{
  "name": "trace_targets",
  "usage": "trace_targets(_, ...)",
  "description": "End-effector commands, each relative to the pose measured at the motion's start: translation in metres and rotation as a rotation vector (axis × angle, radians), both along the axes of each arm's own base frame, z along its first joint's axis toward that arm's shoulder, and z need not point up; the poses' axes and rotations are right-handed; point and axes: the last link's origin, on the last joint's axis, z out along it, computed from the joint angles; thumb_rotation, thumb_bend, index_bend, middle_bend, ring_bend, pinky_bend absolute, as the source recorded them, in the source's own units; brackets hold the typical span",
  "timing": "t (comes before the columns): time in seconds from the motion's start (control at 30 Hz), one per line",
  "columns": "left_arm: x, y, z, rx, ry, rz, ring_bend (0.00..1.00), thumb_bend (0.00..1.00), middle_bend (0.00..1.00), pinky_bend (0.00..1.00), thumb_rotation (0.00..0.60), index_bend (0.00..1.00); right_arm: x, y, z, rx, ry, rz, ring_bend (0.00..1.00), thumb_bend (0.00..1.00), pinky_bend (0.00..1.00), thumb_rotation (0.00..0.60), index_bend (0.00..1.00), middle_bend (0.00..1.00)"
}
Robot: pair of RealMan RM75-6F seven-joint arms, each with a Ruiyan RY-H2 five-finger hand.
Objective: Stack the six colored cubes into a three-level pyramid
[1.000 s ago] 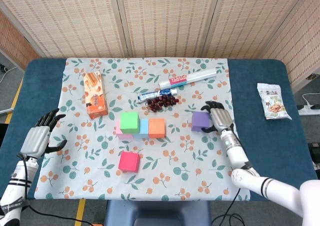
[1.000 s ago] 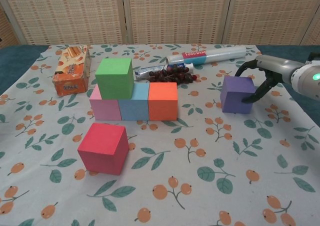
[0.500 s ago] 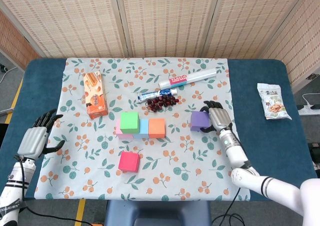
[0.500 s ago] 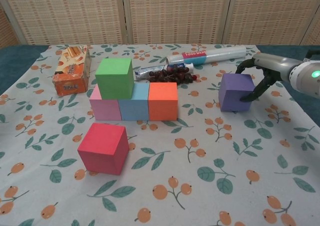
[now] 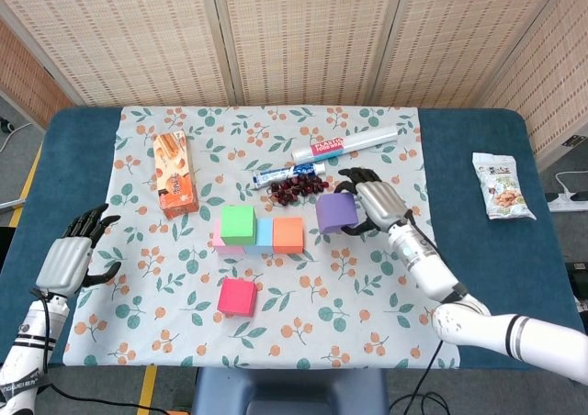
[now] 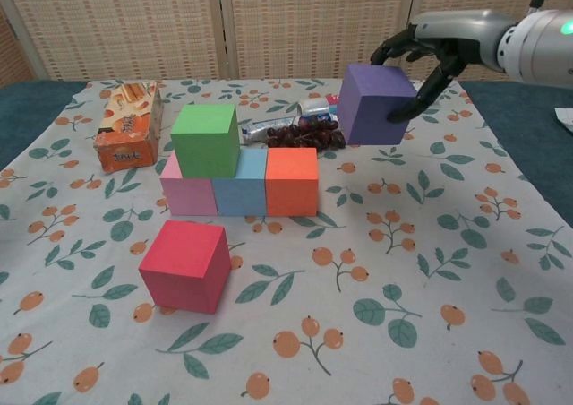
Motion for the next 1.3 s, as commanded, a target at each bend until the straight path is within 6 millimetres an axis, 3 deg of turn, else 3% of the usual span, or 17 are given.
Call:
trace_targets(0.03,0.0,0.0,0.001,0.007,0.013,-0.006,0.0,0.31,0.02,0.11,0.6,0.17,0.03,-0.001,-0.017,0.034,-0.021,0.023,0.0,0.21,0.0,0.6,0.43,0.09)
trace_targets(0.23,-0.002,-0.002,0.004,0.015,0.04,-0.018,0.0,0.31,0.02,0.11,0.6,0.17,0.058,-0.001,-0.04,0.032,-0.012,0.017,0.0,0.2,0.0,0.6,0.43,0.09)
trace_targets(0.47,-0.003,-0.008,0.003,0.0,0.034,-0.023,0.0,0.31,0.02,0.1,0.6,0.17,0.077,0.001,-0.058,0.025,0.017,0.006,0.0,0.2,0.0,0.6,0.43,0.09)
trace_targets(0.77,-0.006,-0.01,0.003,-0.007,0.019,-0.03,0.0,0.31,0.02,0.1,0.6,0.17,0.09,0.003,-0.075,0.037,0.033,-0.015,0.0,0.21,0.0,0.6,0.41,0.09)
trace_targets(1.3,-0.012,-0.012,0.002,-0.02,-0.001,-0.023,0.0,0.31,0.02,0.1,0.6,0.17,0.103,0.006,-0.087,0.056,0.062,-0.029,0.0,0.21,0.0,0.6,0.38,0.09)
